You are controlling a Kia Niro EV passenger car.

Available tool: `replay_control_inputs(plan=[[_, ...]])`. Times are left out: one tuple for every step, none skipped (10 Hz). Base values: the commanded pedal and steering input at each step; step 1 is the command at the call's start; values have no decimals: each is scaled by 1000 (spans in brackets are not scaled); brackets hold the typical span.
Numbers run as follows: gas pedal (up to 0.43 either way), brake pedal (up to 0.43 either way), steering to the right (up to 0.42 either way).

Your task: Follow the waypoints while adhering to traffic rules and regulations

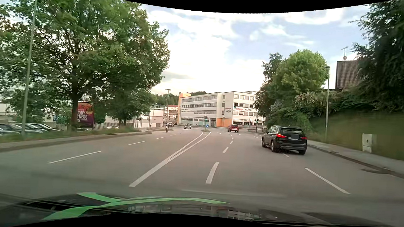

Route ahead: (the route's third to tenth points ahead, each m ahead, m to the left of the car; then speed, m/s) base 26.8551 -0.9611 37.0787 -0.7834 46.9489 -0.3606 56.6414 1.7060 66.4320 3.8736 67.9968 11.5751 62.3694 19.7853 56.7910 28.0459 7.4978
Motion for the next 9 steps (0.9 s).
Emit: replay_control_inputs(plan=[[47, 0, 31], [59, 0, 29], [79, 0, 28], [79, 0, 25], [79, 0, 21], [79, 0, 17], [79, 0, 14], [79, 0, 12], [79, 0, 11]])
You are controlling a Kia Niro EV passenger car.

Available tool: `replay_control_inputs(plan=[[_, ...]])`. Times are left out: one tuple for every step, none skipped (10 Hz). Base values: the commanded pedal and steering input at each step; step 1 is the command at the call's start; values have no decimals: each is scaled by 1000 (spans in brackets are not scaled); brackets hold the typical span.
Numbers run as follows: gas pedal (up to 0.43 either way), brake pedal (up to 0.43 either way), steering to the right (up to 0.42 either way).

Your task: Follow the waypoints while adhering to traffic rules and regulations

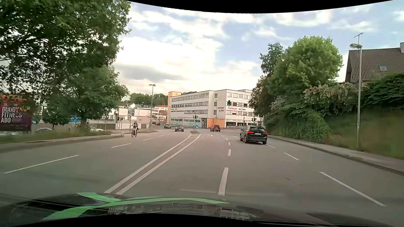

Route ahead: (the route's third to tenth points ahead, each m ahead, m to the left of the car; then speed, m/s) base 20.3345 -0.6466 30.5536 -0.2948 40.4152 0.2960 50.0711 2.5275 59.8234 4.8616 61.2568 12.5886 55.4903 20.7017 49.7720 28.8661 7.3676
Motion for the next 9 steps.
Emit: replay_control_inputs(plan=[[79, 0, 10], [79, 0, 8], [79, 0, 7], [79, 0, 7], [79, 0, 7], [79, 0, 6], [79, 0, 5], [79, 0, 5], [67, 0, 5]])
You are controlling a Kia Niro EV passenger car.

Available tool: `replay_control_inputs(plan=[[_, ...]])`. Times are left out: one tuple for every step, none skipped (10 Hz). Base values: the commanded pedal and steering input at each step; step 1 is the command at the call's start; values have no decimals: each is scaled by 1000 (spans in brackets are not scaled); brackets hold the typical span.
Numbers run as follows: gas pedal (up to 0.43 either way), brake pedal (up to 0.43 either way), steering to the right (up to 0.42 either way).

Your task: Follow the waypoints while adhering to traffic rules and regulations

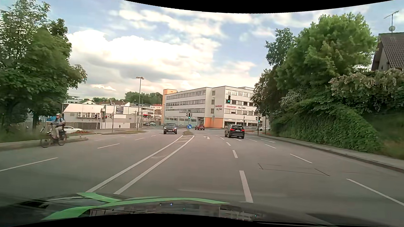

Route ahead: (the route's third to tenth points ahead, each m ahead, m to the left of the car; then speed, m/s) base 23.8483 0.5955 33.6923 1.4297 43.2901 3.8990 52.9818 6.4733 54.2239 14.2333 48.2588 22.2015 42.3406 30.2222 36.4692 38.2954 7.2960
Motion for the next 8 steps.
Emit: replay_control_inputs(plan=[[67, 0, 5], [67, 0, 5], [59, 0, 5], [39, 0, 4], [39, 0, 2], [39, 0, 1], [39, 0, 0], [39, 0, -3]])
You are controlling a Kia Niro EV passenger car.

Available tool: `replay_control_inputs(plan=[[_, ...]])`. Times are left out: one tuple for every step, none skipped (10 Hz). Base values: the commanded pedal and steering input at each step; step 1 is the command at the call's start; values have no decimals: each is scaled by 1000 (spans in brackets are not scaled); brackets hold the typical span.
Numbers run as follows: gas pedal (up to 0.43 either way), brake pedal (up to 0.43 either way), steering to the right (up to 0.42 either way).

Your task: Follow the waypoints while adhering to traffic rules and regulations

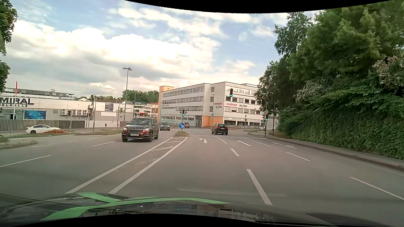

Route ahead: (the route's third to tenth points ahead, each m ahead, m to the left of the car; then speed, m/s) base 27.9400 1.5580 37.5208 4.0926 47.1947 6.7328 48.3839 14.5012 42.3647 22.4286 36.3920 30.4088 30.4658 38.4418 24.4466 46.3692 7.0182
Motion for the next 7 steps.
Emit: replay_control_inputs(plan=[[39, 0, -6], [39, 0, -9], [59, 0, -11], [67, 0, -12], [67, 0, -12], [67, 0, -13], [67, 0, -14]])
